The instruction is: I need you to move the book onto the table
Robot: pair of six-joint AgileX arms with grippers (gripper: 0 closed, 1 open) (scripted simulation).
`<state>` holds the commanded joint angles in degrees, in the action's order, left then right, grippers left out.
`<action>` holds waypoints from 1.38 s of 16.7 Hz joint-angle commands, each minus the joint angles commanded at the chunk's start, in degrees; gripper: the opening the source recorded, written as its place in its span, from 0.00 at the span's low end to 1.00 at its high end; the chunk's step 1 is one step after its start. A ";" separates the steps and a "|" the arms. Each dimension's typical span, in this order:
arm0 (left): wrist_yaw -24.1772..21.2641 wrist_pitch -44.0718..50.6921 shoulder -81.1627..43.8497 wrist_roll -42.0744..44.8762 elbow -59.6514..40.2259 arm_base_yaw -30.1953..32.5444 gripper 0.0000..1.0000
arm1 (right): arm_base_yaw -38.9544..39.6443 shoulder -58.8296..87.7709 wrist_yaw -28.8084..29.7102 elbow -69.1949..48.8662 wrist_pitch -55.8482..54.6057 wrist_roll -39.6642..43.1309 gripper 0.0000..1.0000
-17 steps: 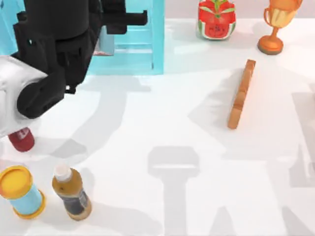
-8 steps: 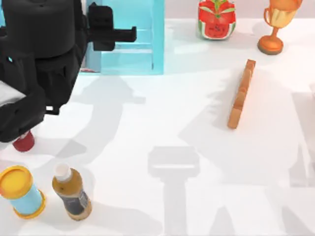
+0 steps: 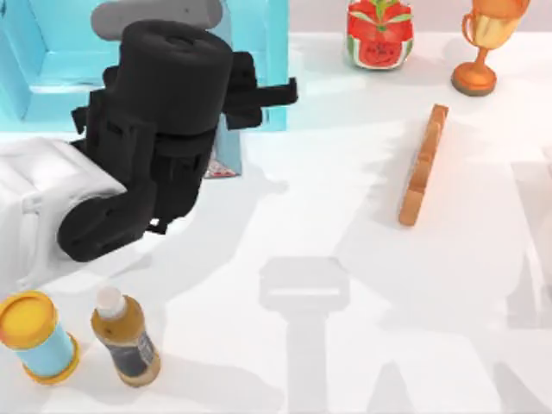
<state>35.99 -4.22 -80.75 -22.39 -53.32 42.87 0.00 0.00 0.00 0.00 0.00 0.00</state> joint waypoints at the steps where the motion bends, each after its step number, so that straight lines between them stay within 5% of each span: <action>1: 1.35 1.46 -1.64 -4.82 -0.61 1.90 0.00 | 0.00 0.00 0.00 0.00 0.00 0.00 1.00; 16: 29.11 28.23 -24.80 -112.72 -11.26 34.35 0.00 | 0.00 0.00 0.00 0.00 0.00 0.00 1.00; 23: 37.49 38.27 -30.26 -144.64 -12.55 43.48 0.00 | 0.00 0.00 0.00 0.00 0.00 0.00 1.00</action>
<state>73.48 34.05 -111.02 -167.04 -65.87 86.35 0.00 0.00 0.00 0.00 0.00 0.00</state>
